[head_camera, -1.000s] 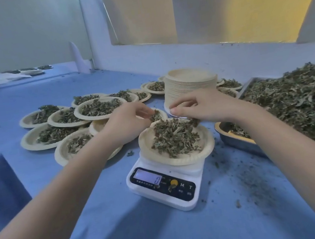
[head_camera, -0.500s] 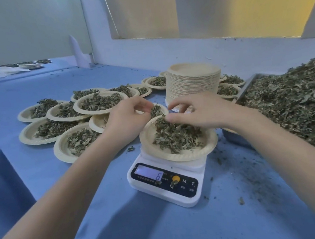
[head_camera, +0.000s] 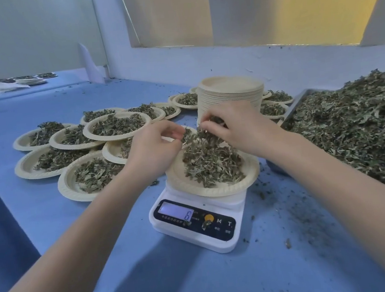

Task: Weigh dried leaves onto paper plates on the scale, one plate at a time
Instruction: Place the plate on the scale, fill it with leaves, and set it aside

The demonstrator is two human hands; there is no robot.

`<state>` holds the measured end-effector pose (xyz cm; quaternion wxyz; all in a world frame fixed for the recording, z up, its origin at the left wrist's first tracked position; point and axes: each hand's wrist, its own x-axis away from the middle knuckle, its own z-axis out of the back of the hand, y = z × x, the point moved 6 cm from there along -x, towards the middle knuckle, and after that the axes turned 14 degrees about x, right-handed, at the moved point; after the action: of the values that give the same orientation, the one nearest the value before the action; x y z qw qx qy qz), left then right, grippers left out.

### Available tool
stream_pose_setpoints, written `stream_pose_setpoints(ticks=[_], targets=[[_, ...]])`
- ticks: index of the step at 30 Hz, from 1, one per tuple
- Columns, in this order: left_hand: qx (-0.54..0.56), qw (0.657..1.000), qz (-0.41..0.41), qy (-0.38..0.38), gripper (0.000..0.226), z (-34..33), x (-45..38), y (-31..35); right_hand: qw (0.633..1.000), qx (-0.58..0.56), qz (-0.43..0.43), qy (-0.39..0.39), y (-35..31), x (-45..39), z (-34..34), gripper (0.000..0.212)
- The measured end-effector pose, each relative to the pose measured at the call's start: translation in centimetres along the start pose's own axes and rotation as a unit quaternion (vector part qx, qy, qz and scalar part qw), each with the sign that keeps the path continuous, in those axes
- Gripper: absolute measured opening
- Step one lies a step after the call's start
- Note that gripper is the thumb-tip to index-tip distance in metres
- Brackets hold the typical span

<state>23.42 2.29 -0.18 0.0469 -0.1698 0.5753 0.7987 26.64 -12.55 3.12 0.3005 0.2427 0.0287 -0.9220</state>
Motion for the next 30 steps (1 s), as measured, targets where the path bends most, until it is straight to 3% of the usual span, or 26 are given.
stream_pose_setpoints(ticks=[4,12,17,22,26,30], targets=[[0.008,1.0,-0.006,-0.001,0.026,-0.6,0.0,0.5,1.0,-0.017,-0.005,0.007,0.1,0.2,0.7,0.03],[0.035,0.999,0.002,0.036,0.028,-0.7,-0.3,0.6,0.997,-0.055,-0.002,-0.057,-0.5,1.2,-0.6,0.041],[0.019,0.999,-0.018,0.018,0.027,-2.5,-0.9,1.8,0.995,-0.075,-0.021,-0.057,0.9,1.8,0.4,0.033],[-0.002,0.999,-0.036,-0.001,0.03,-4.1,-1.3,3.3,0.995,-0.063,-0.021,-0.079,1.4,2.6,0.0,0.034],[-0.009,0.999,-0.037,0.003,0.029,-4.3,-1.2,3.5,0.992,0.014,-0.012,-0.125,0.8,2.7,-1.9,0.049],[-0.008,0.999,-0.034,0.013,0.03,-4.1,-1.0,3.3,0.995,0.021,0.014,-0.096,-0.5,2.3,-2.6,0.032]])
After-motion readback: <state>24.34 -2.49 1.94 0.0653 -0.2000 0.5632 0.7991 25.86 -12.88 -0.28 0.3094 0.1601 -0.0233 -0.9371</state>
